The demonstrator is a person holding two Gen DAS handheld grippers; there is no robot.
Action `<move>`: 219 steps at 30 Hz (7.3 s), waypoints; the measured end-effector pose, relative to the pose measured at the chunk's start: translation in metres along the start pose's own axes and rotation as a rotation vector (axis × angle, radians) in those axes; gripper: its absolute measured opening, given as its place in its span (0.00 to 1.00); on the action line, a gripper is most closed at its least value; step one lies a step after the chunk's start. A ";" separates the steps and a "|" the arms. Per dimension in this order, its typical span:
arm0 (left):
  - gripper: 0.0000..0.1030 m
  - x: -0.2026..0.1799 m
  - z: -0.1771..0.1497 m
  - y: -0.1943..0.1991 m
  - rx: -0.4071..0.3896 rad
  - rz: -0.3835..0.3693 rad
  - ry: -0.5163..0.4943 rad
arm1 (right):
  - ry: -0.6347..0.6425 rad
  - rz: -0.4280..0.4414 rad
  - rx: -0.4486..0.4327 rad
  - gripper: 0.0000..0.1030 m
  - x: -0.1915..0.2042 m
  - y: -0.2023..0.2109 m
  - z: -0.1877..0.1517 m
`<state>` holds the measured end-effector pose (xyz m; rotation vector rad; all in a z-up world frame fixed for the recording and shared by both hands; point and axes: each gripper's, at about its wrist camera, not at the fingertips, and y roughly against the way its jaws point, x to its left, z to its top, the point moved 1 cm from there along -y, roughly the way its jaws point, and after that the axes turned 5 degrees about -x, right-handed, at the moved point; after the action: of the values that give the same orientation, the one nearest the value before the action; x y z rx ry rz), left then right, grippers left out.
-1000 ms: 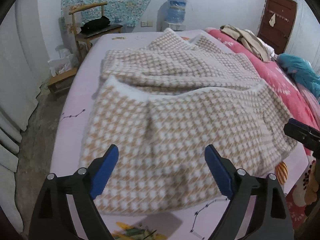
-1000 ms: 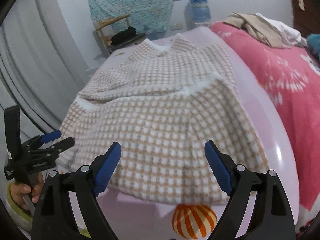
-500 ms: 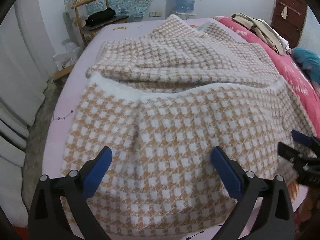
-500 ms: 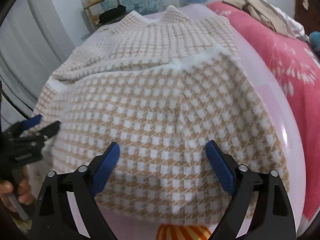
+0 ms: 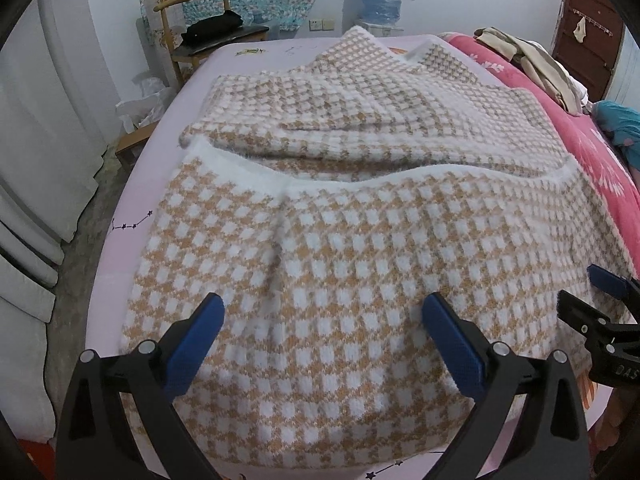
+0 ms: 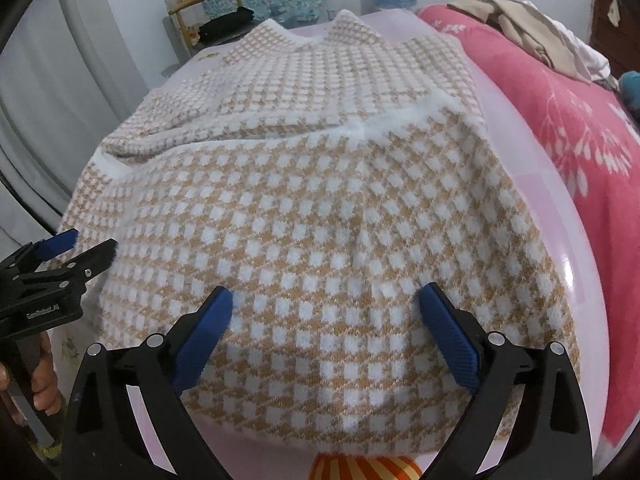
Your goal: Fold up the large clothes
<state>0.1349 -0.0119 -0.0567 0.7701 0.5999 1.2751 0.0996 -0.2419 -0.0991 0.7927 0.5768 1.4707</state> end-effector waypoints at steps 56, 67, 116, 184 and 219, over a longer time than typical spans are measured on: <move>0.94 0.010 0.327 -0.150 -0.097 -0.257 0.209 | -0.146 0.192 0.005 0.77 -0.072 -0.108 0.315; 0.74 -0.023 0.339 -0.212 0.028 -0.272 0.159 | -0.161 0.221 0.153 0.43 -0.069 -0.176 0.335; 0.14 0.033 0.139 -0.028 -0.112 -0.418 -0.074 | 0.072 0.332 0.200 0.29 0.007 -0.104 0.192; 0.71 -0.010 0.093 -0.004 -0.027 -0.255 -0.295 | 0.037 0.184 -0.034 0.77 -0.014 0.003 0.113; 0.95 0.002 -0.008 0.000 -0.007 -0.037 -0.056 | 0.024 0.043 -0.010 0.85 0.015 -0.015 0.020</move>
<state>0.1291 -0.0090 -0.0620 0.7832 0.5620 1.2174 0.1255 -0.2288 -0.0956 0.7848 0.5731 1.5235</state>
